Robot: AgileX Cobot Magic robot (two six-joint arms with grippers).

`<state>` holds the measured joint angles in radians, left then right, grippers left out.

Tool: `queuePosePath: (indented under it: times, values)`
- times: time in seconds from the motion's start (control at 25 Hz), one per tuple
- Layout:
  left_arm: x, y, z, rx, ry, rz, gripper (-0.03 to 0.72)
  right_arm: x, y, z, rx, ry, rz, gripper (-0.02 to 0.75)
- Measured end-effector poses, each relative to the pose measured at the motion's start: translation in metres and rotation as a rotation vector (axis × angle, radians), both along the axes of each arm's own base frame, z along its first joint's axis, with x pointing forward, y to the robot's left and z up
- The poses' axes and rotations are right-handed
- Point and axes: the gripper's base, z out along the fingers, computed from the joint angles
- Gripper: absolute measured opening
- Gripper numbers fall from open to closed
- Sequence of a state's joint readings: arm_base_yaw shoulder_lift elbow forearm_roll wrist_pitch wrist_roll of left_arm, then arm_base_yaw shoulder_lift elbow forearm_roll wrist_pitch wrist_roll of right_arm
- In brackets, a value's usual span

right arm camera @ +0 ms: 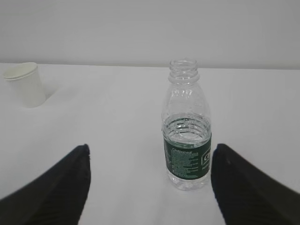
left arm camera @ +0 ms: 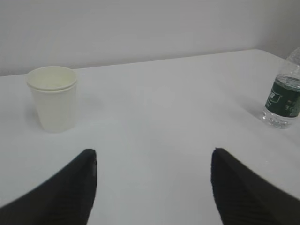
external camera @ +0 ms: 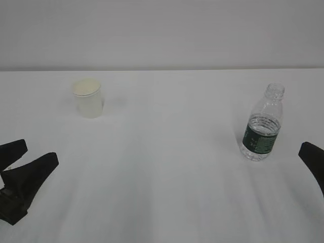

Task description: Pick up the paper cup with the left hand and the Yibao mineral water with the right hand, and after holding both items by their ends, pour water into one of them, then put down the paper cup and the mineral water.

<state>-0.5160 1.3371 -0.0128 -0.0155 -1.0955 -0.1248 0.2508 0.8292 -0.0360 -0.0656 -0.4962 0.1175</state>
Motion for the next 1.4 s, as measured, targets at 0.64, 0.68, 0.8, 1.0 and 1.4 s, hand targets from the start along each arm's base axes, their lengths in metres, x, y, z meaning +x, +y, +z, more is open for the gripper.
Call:
queuePosePath:
  times: [0.64, 0.68, 0.8, 1.0, 1.4]
  values:
    - [0.004, 0.001, -0.011, 0.048, 0.033, 0.024, 0.526, -0.001, 0.004, 0.002, -0.031, -0.034, 0.053, 0.592]
    - [0.004, 0.000, -0.013, 0.062, 0.039, 0.022, 0.526, -0.001, 0.004, 0.002, -0.030, -0.034, 0.055, 0.592]
    - [0.006, 0.000, -0.019, 0.124, 0.042, 0.011, 0.524, -0.001, 0.005, 0.002, -0.036, -0.036, 0.064, 0.592]
    - [0.008, 0.001, -0.029, 0.229, 0.053, 0.016, 0.524, -0.001, 0.005, 0.002, -0.044, -0.037, 0.073, 0.592]
    - [0.012, 0.011, -0.033, 0.254, 0.081, 0.134, 0.523, 0.002, 0.005, -0.003, -0.068, -0.006, 0.062, 0.591]
